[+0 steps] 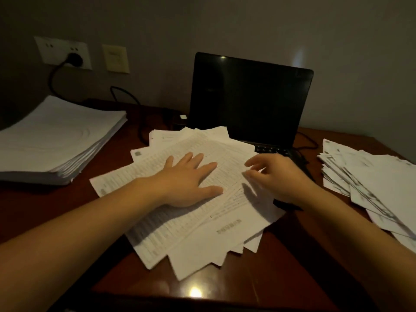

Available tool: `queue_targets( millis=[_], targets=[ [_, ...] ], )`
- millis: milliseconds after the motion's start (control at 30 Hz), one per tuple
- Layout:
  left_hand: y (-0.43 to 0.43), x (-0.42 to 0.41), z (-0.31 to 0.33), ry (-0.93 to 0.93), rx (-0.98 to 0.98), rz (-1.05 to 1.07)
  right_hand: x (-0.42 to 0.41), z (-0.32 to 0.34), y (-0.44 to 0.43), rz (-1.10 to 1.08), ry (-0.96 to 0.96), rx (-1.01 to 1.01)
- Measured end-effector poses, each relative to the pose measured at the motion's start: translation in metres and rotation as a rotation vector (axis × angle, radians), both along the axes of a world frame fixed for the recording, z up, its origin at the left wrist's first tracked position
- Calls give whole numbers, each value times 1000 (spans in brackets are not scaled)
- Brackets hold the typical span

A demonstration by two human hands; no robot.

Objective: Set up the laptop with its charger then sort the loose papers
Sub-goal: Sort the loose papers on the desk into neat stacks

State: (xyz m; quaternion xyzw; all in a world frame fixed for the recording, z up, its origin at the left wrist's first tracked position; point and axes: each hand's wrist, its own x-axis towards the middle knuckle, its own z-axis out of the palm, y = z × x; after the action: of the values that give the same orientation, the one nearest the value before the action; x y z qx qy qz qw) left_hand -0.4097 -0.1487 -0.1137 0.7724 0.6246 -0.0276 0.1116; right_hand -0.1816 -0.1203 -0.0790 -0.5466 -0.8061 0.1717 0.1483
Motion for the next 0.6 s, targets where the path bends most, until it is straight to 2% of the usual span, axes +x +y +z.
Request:
queue_targets(
  millis=[133,233,300,400,500,600],
  targets=[
    [4,-32,11,-119,-26,-162,2,-11,24,-78,33,-31],
    [3,-44,13,-278,-14,-186,-4,-14,36,-121,87,-30],
    [1,-46,13,-311,16,-176,-9,-16,39,-130,149,-54],
    [-4,-35,12,-194,88,-131,-13,-18,36,-115,197,-93],
    [-11,-21,0,-17,26,-54,-15,-15,27,-83,196,-186],
    [-9,-19,-5,-19,17,-76,-15,-7,15,-58,195,-269]
  ],
)
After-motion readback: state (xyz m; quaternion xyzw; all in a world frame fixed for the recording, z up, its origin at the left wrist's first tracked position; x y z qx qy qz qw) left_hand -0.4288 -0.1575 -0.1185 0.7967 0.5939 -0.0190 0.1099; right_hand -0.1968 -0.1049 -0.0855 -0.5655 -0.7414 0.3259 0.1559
